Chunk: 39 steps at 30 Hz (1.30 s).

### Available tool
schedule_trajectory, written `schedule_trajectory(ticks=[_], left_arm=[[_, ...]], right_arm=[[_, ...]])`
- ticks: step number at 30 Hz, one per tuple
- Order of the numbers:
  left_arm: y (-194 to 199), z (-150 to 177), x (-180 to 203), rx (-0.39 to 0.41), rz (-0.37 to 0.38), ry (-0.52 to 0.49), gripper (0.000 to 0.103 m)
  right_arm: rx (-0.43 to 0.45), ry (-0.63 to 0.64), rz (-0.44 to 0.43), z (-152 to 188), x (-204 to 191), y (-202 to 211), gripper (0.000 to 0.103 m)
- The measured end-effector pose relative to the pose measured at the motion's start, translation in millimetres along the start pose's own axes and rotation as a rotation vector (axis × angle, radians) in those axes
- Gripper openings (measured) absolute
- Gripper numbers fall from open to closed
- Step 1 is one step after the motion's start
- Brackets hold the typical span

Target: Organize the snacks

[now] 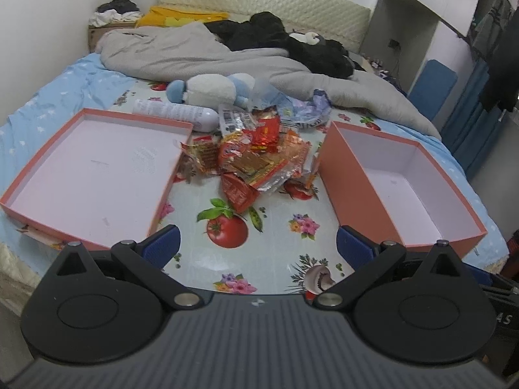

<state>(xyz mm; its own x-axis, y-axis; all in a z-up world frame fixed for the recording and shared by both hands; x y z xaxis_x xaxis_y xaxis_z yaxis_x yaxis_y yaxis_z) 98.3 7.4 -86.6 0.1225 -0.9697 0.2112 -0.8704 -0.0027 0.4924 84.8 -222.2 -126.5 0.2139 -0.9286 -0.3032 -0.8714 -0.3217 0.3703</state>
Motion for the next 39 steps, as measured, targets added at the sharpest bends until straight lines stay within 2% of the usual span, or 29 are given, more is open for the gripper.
schedule_trajectory(ticks=[2, 7, 10, 13, 15, 17, 21, 25, 28, 30, 34, 39], left_arm=[[-2.3, 3.3, -2.0, -0.005, -0.002, 0.004, 0.103], [-11.6, 12.6, -10.2, -0.030, -0.018, 0.019, 0.103], [-18.1, 16.4, -13.0, -0.020, -0.028, -0.021, 0.103], [-28.7, 23.1, -17.9, -0.023, -0.036, -0.036, 0.103], [-35.3, 26.8, -21.0, -0.019, -0.023, -0.030, 0.103], [-40.4, 27.7, -27.2, 0.007, -0.022, 0.001, 0.102], [-61.2, 32.2, -33.5, -0.014, -0.019, 0.015, 0.102], [-83.1, 34.8, -37.7, -0.009, 0.015, 0.041, 0.102], [-102.6, 38.4, -43.2, -0.019, 0.035, 0.069, 0.101], [-114.9, 40.0, -46.2, -0.026, 0.045, 0.088, 0.098], [-140.9, 39.9, -48.2, -0.036, 0.080, 0.114, 0.092], [-168.3, 39.0, -49.5, -0.059, 0.104, 0.135, 0.090]], right_arm=[[0.014, 0.034, -0.028, 1.0, -7.5, 0.1, 0.103], [-0.006, -0.004, -0.055, 9.1, -12.6, -6.4, 0.100], [-0.010, -0.035, -0.066, 13.4, -12.5, -11.9, 0.098], [-0.017, -0.050, -0.080, 17.9, -16.2, -18.7, 0.088], [-0.012, -0.046, -0.086, 18.8, -18.7, -23.1, 0.073], [-0.001, -0.040, -0.090, 16.8, -21.7, -27.8, 0.068], [0.017, -0.062, -0.098, 11.4, -23.6, -41.9, 0.067], [0.069, -0.093, -0.101, 2.1, -30.0, -59.5, 0.068], [0.069, -0.081, -0.102, 0.4, -35.0, -75.6, 0.069], [0.055, -0.082, -0.116, 1.0, -38.0, -88.5, 0.069], [-0.023, -0.165, -0.213, 6.8, -44.6, -119.9, 0.068], [-0.039, -0.180, -0.244, 5.1, -47.8, -152.5, 0.068]])
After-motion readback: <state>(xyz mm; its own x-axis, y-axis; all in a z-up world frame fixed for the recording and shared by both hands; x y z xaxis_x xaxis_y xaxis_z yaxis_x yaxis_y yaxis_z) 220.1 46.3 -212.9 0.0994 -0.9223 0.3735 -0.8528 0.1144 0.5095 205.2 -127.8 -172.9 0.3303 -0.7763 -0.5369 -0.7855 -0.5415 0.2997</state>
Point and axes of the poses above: each gripper's, at about its wrist camera, not at the fingertips, and y roughly against the way its jaws point, x to its right, z to its underside, the point moved 10 cm from there along -y, roughly the way its jaws point, and after that the axes turned 12 degrees about x, right-handed, at the moved point
